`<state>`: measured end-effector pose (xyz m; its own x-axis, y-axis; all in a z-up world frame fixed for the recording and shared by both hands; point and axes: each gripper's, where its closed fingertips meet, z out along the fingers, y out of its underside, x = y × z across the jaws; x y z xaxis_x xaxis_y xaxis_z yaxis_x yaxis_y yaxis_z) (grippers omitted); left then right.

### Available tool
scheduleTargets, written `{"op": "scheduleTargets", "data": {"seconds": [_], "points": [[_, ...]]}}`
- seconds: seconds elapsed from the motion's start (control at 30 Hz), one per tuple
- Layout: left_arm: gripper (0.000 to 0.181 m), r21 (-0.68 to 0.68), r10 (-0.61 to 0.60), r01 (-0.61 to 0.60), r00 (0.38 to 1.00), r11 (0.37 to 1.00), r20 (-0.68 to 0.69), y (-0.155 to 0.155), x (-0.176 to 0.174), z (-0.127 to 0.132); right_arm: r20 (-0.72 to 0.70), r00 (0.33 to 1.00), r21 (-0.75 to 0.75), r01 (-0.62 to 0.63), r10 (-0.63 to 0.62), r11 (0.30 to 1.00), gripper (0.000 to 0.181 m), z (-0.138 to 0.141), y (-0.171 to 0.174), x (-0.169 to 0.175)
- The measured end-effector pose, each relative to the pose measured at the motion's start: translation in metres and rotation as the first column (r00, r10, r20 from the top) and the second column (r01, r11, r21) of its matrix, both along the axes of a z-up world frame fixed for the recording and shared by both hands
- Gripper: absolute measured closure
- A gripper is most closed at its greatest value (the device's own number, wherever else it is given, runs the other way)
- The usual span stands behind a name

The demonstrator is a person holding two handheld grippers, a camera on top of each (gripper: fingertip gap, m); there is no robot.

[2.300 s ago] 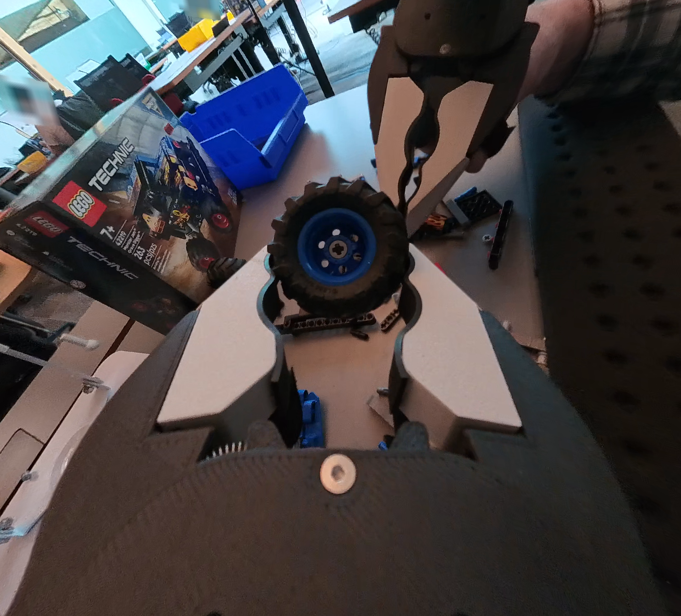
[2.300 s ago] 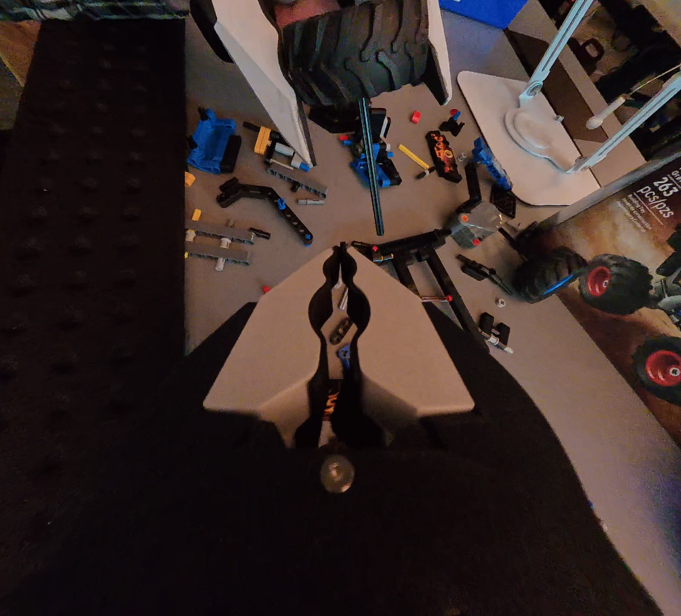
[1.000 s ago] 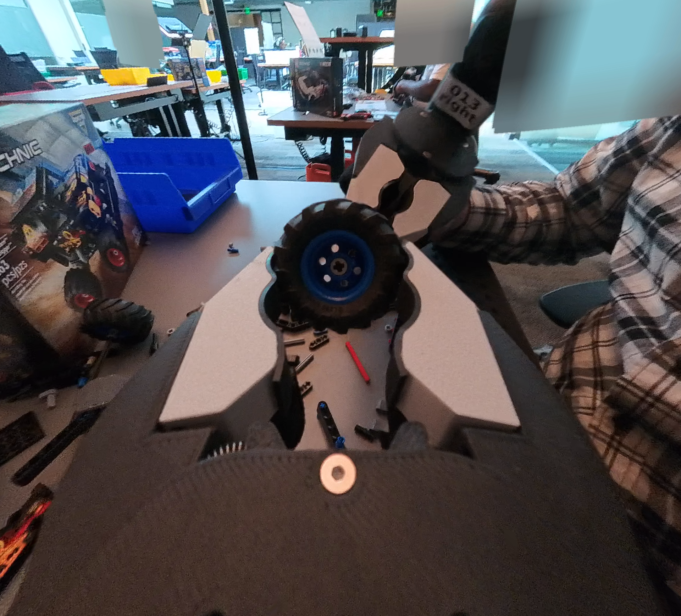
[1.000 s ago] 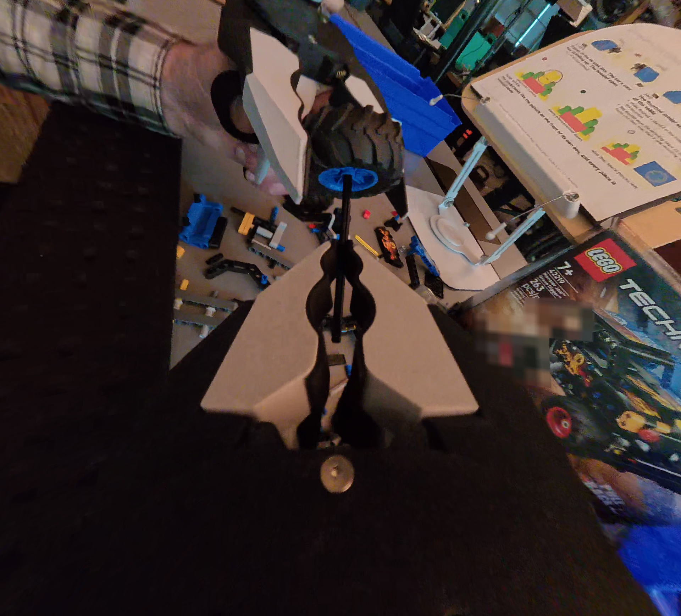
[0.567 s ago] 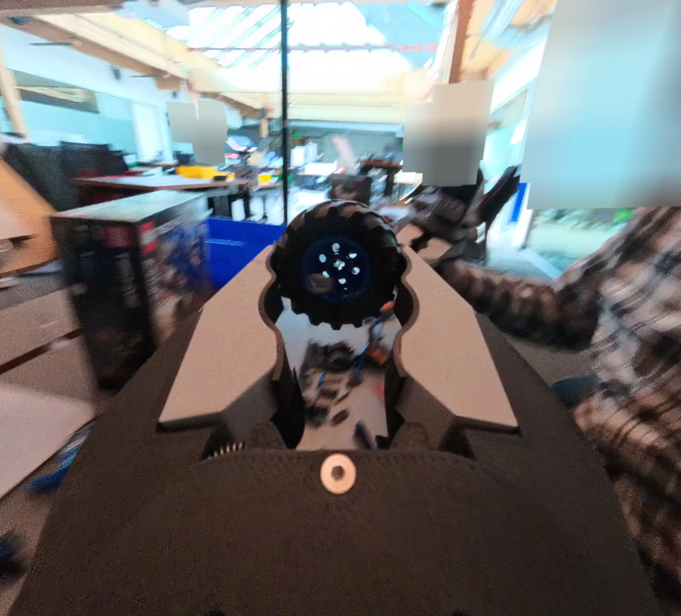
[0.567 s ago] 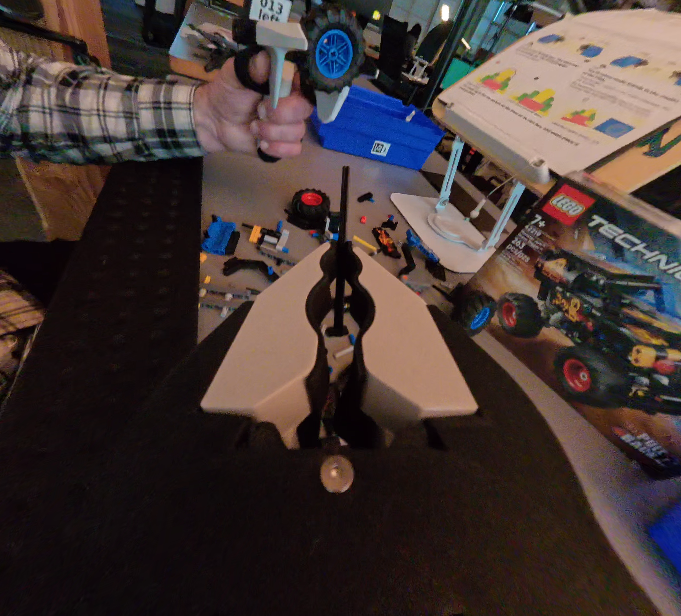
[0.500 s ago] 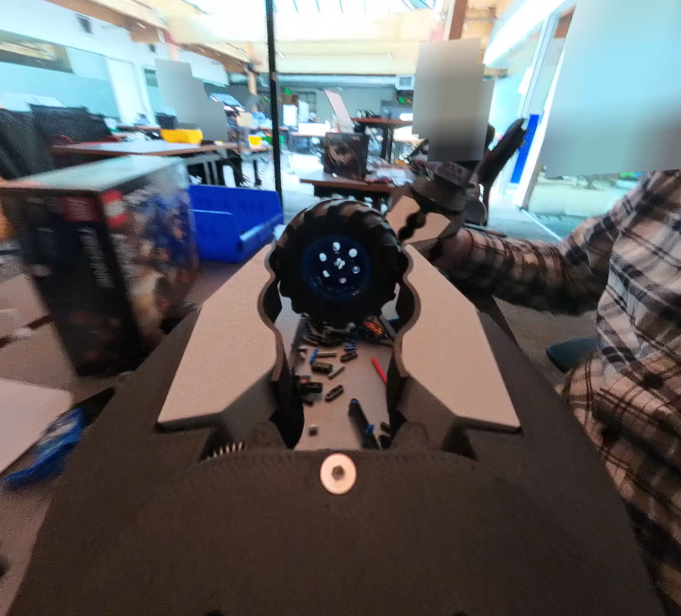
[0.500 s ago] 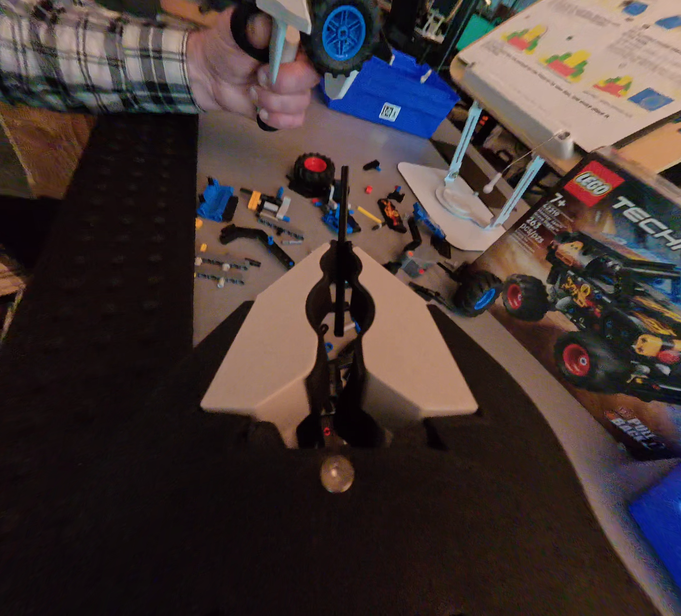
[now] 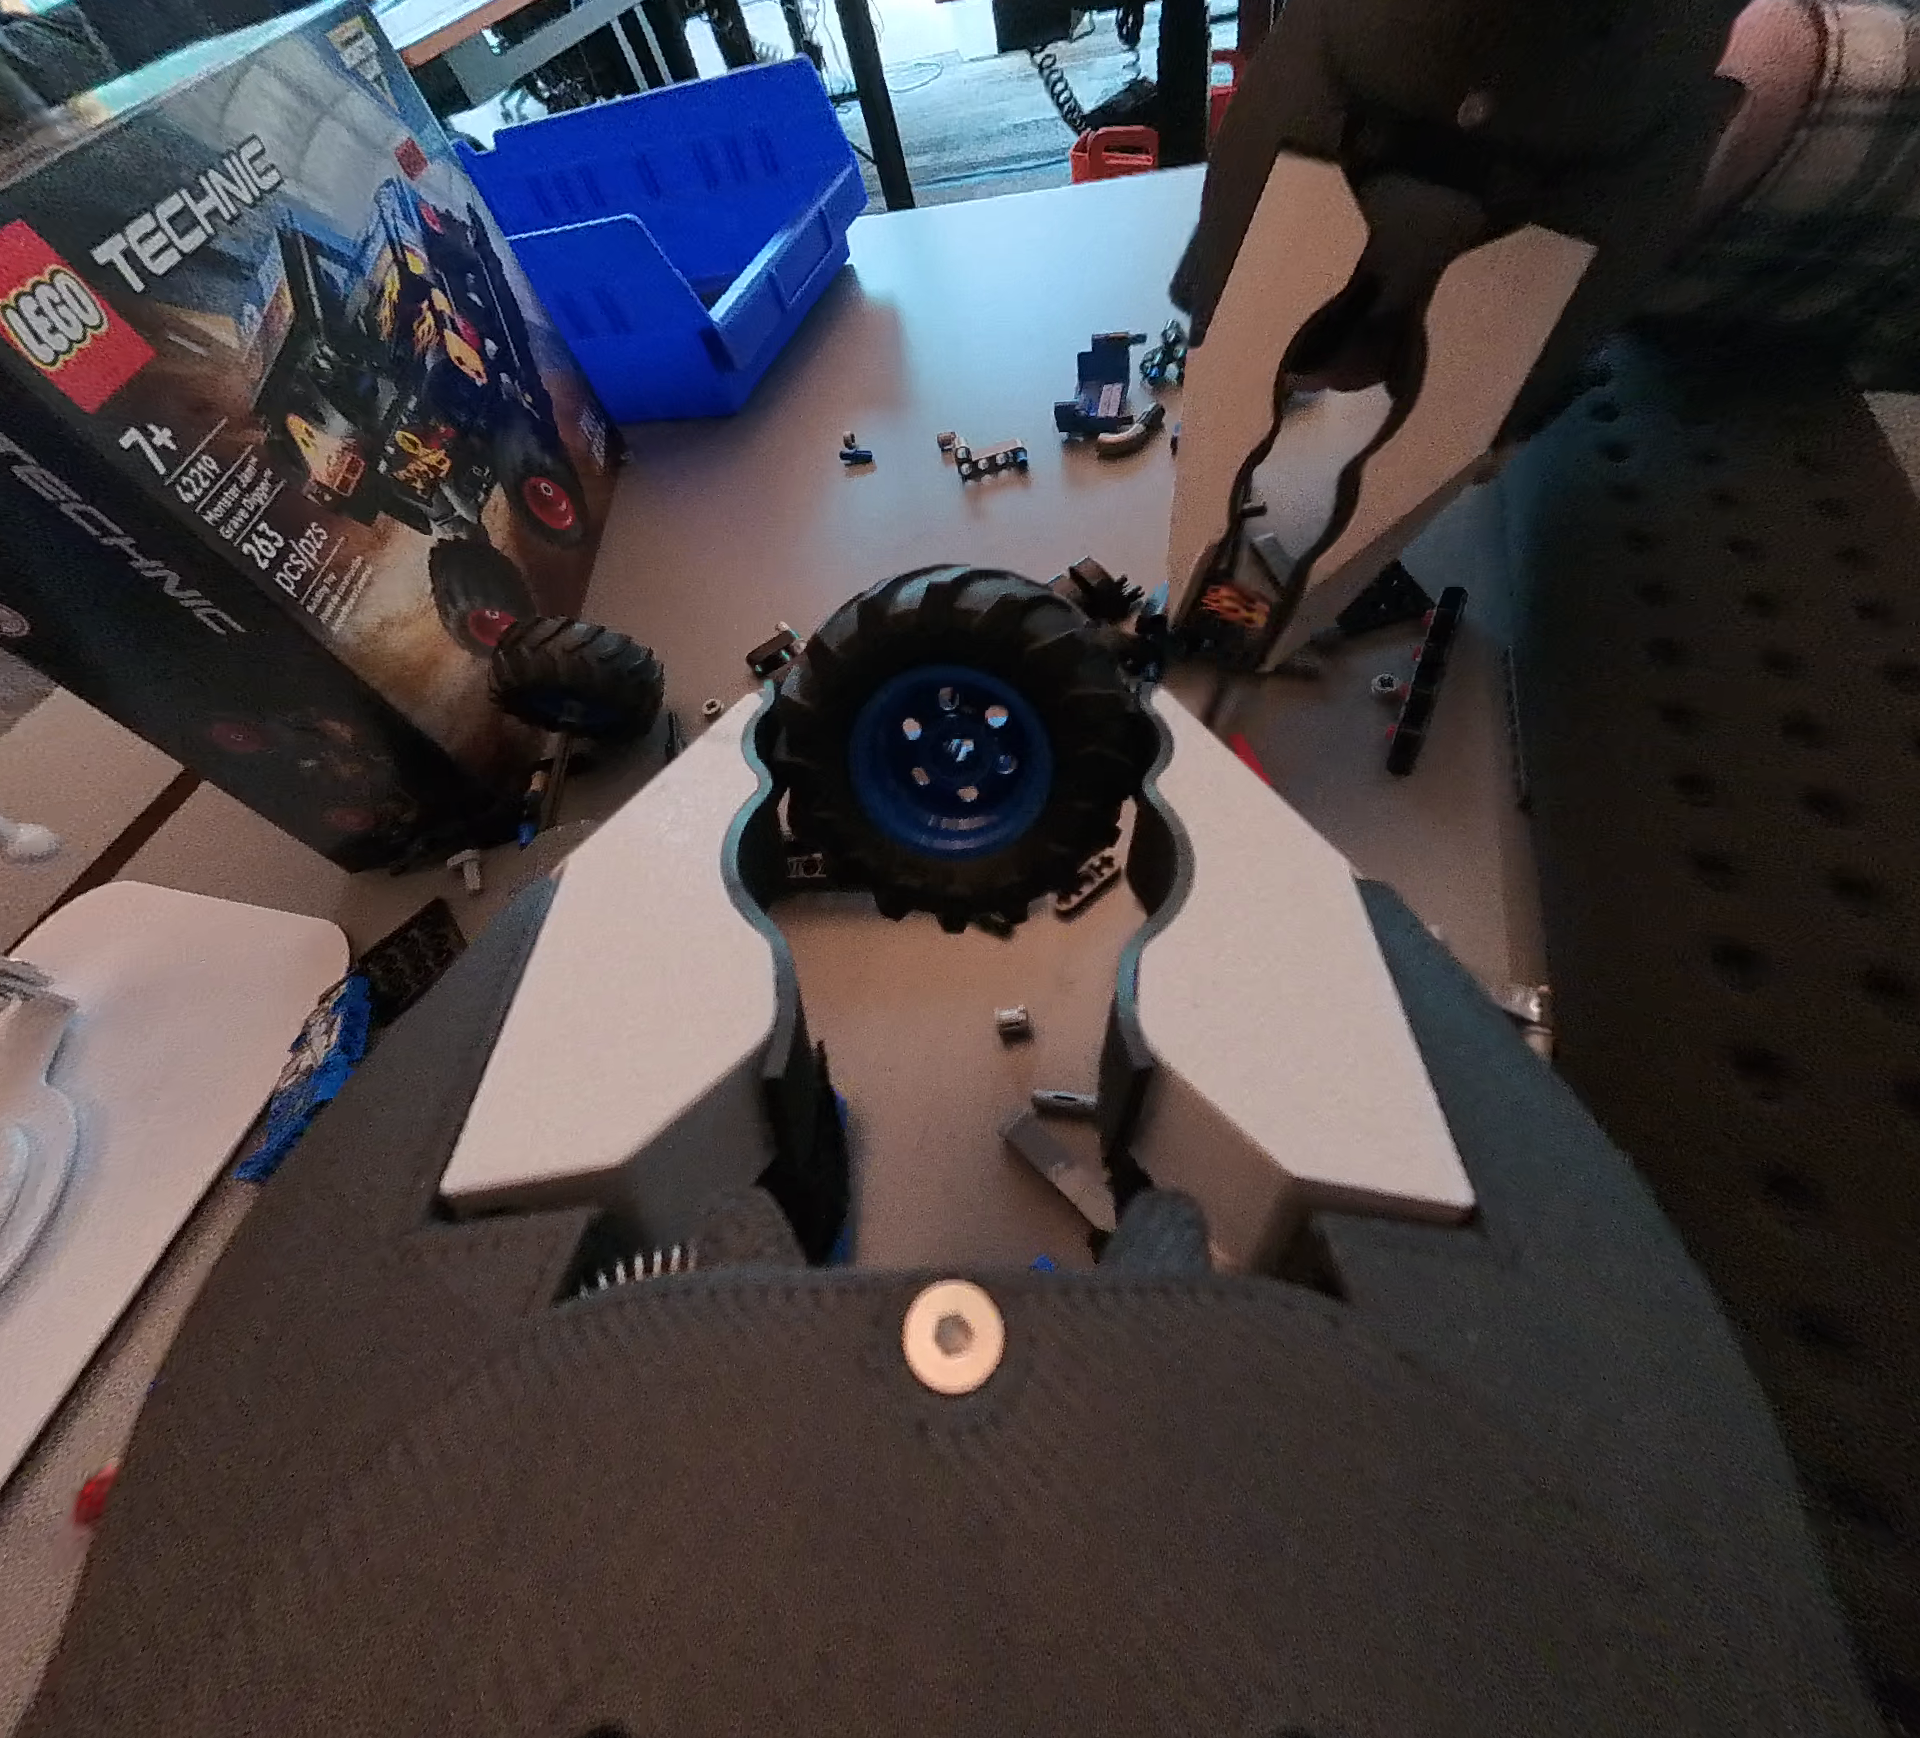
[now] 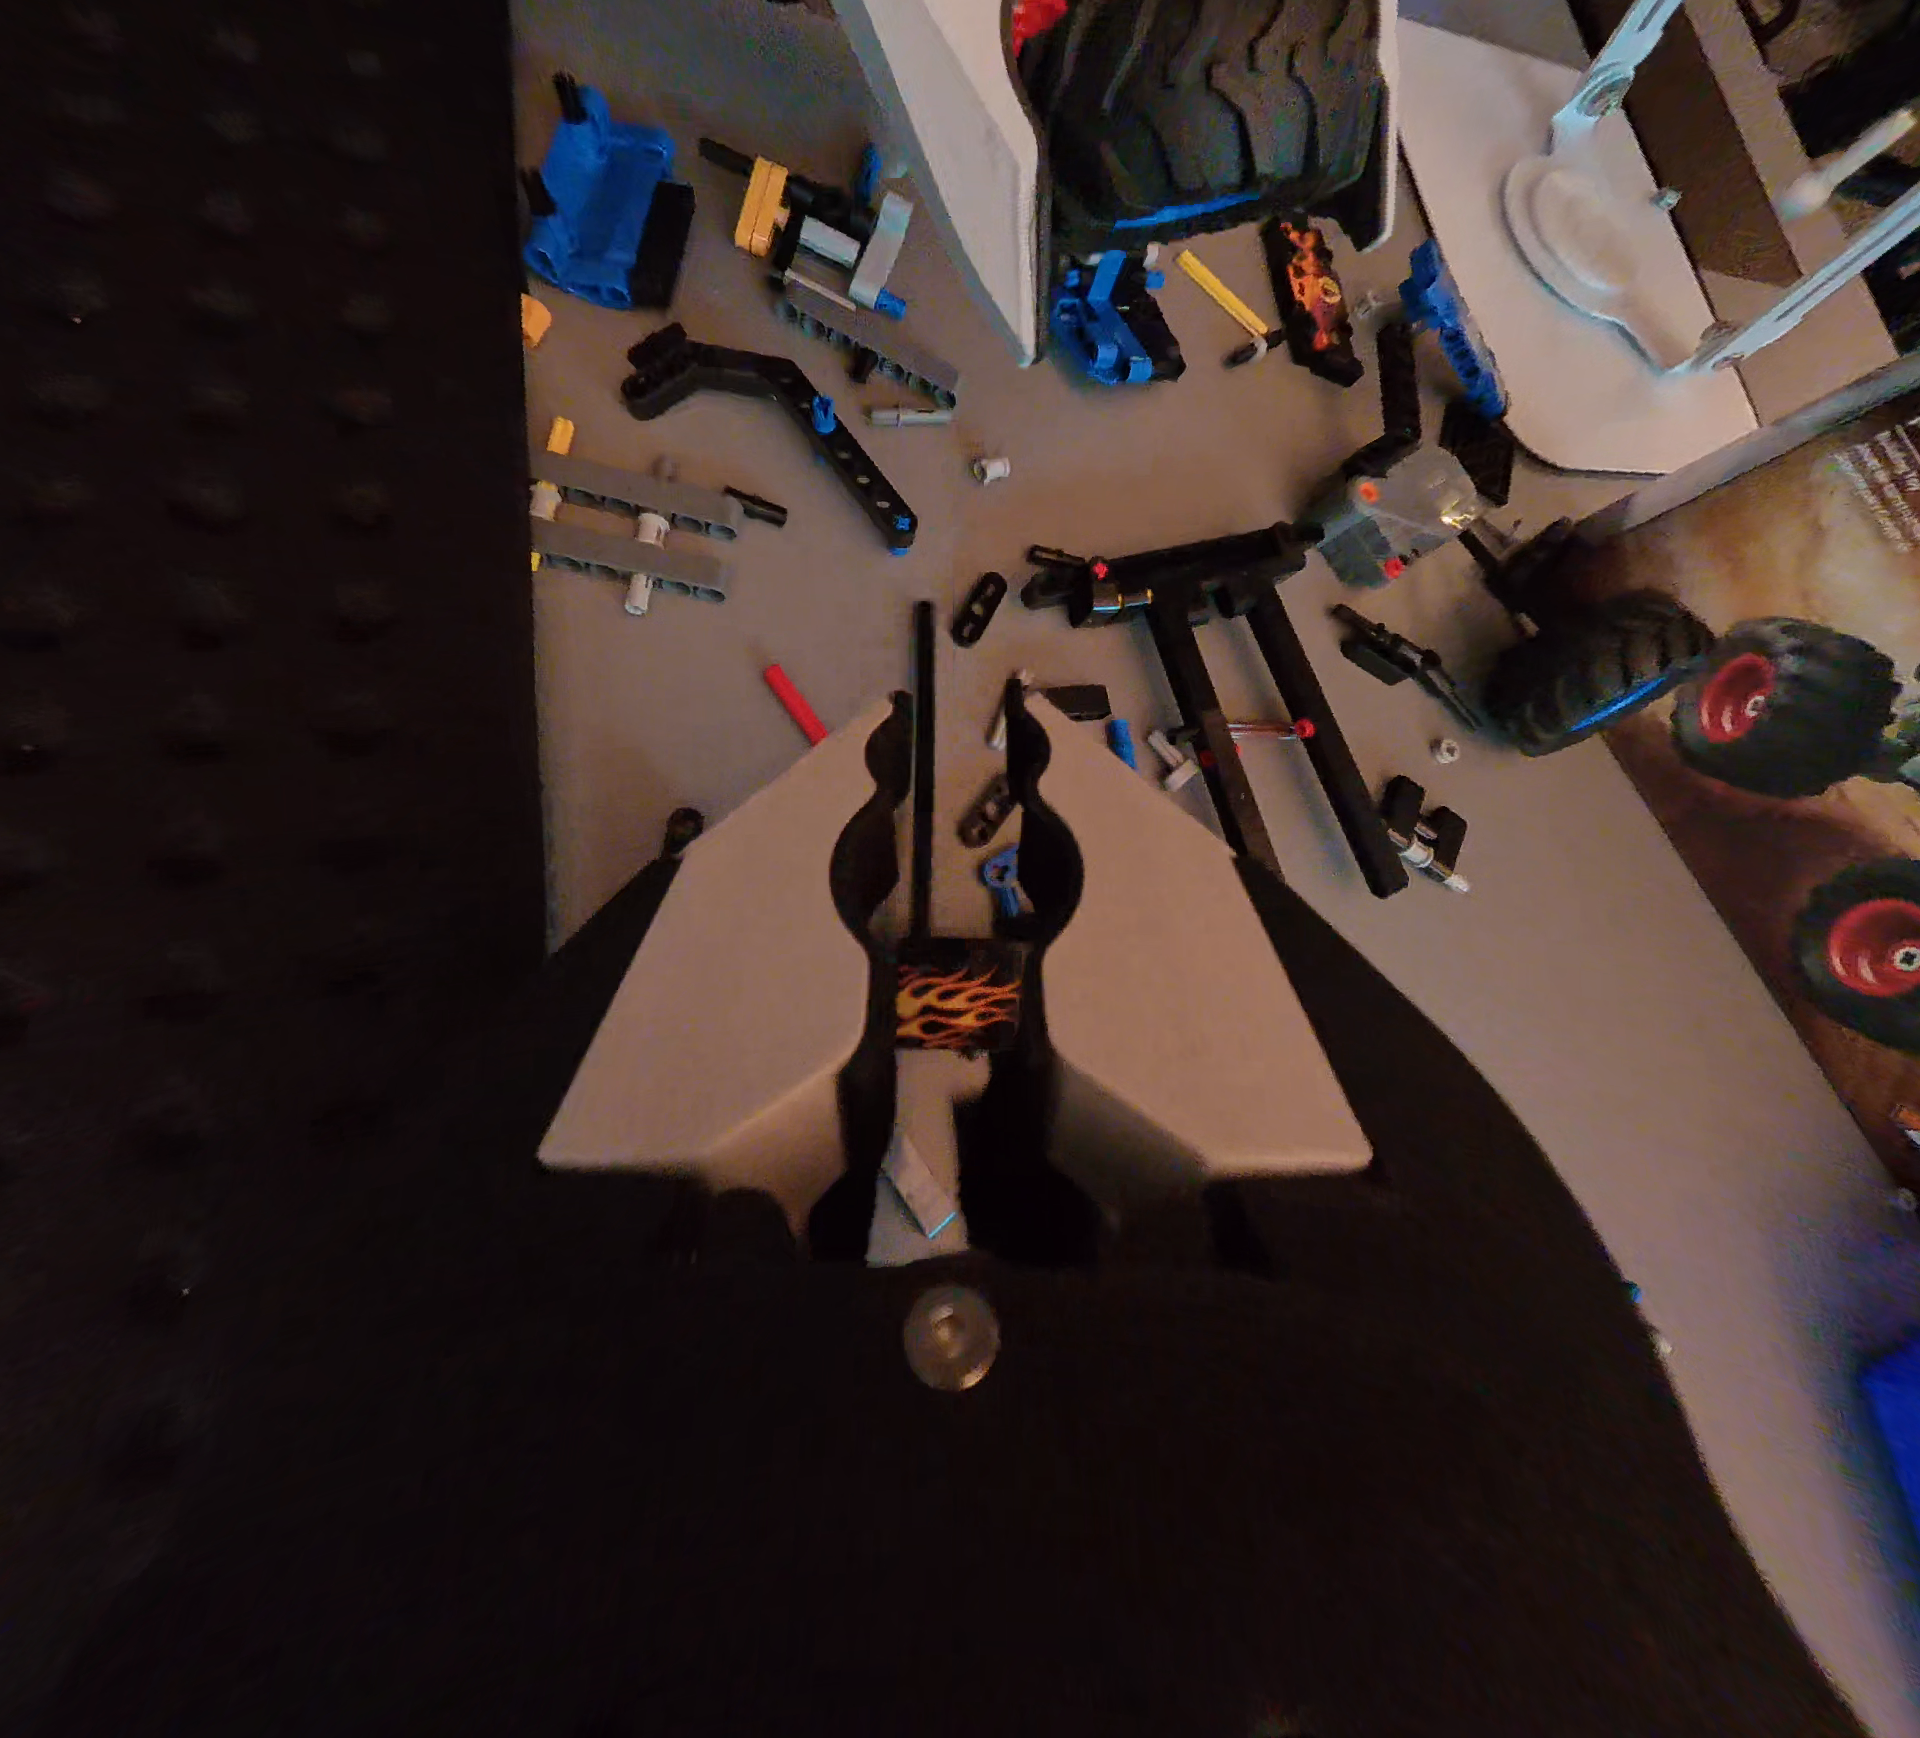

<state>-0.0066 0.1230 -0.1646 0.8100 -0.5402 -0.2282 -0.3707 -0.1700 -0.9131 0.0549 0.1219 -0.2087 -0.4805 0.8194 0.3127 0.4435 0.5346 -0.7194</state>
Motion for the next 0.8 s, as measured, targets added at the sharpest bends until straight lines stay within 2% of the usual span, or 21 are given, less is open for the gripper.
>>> {"op": "scheduleTargets", "data": {"seconds": [0.07, 0.3, 0.57, 0.8], "points": [[0.118, 0.008, 0.012, -0.011, 0.999, 1.0, -0.04, 0.003, -0.001, -0.003, -0.009, 1.0, -0.014, -0.007, 0.007, 1.0, 0.164, 0.004, -0.003, -0.001], [0.118, 0.084, 0.021, -0.024, 0.999, 0.996, 0.035, 0.008, -0.001, 0.012, -0.127, 0.992, -0.084, 0.013, -0.024, 0.996, 0.163, 0.04, -0.002, -0.011], [0.118, 0.145, 0.072, -0.086, 0.992, 0.986, 0.102, 0.009, -0.015, 0.029, -0.171, 0.984, -0.168, 0.015, -0.045, 0.986, 0.158, 0.05, -0.002, -0.023], [0.118, 0.158, 0.113, -0.12, 0.992, 0.98, 0.053, 0.011, -0.019, 0.027, -0.236, 0.968, -0.24, 0.034, -0.092, 0.97, 0.152, 0.061, 0.004, -0.025]]}}
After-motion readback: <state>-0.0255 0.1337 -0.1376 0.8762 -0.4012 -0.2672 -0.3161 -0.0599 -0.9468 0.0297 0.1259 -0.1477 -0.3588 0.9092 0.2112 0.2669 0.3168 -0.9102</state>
